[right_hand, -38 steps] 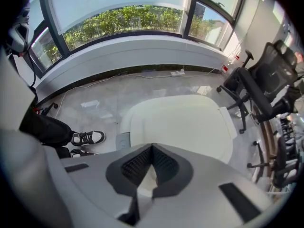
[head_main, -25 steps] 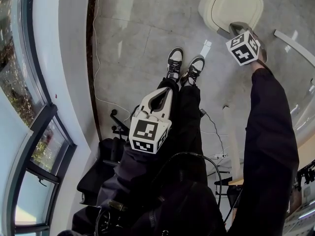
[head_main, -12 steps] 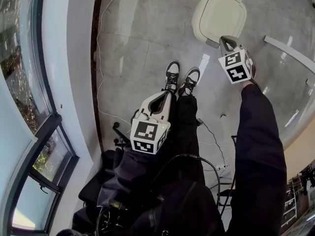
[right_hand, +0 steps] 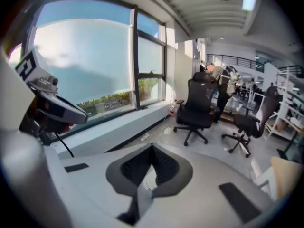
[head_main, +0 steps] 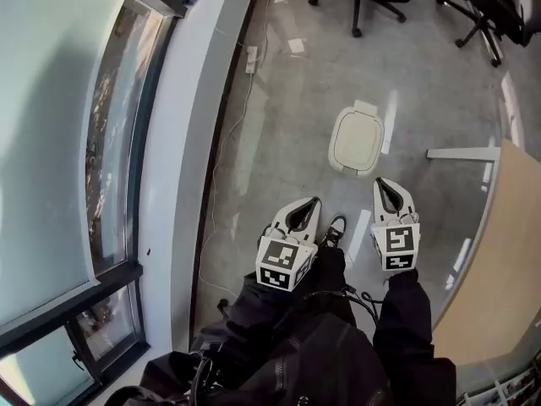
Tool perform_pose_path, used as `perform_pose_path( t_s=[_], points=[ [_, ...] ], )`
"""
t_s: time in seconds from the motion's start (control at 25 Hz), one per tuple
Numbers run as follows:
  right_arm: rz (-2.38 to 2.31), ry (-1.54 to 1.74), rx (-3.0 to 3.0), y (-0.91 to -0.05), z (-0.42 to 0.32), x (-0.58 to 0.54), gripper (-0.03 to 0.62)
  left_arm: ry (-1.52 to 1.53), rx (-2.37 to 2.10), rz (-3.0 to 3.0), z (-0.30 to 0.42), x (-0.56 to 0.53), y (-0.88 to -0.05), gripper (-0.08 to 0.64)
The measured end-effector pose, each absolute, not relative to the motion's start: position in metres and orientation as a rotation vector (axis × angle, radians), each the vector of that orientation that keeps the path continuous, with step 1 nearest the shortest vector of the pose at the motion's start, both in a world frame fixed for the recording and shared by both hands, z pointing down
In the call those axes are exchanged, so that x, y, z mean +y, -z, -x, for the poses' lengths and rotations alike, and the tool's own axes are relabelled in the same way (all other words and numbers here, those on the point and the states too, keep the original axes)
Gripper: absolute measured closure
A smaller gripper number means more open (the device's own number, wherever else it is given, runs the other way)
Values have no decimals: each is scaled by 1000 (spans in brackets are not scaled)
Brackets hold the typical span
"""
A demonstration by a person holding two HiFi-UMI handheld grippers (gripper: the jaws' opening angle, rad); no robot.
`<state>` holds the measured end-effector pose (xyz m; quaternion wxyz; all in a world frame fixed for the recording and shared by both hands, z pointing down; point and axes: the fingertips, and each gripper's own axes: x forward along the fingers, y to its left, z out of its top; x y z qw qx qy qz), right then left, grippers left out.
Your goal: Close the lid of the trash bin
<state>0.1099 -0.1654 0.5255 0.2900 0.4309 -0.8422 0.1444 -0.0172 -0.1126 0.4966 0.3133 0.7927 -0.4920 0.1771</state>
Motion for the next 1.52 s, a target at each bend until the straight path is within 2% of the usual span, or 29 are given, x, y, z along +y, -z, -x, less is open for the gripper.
perform_pose_path(
  t_s=[0.24,0.64,1.12,1.52],
  points=[
    [-1453,-302,-2355,-374,-132,-133,591,-352,-1347,-2258,-5,-125,-376,558],
    [-1670,-104,-2436,-238,-151,-135,591,-249,-1405,-2450,-19,-138,-263,559],
    [-1730,31,-2512,-152,-161,-129,591,-152,-1502,-2519,-27,-137,-185,558],
    [-1785,104,-2526,-121,-169,-128,591,-85,-1468,-2615,-47,-143,-151,560]
  ],
)
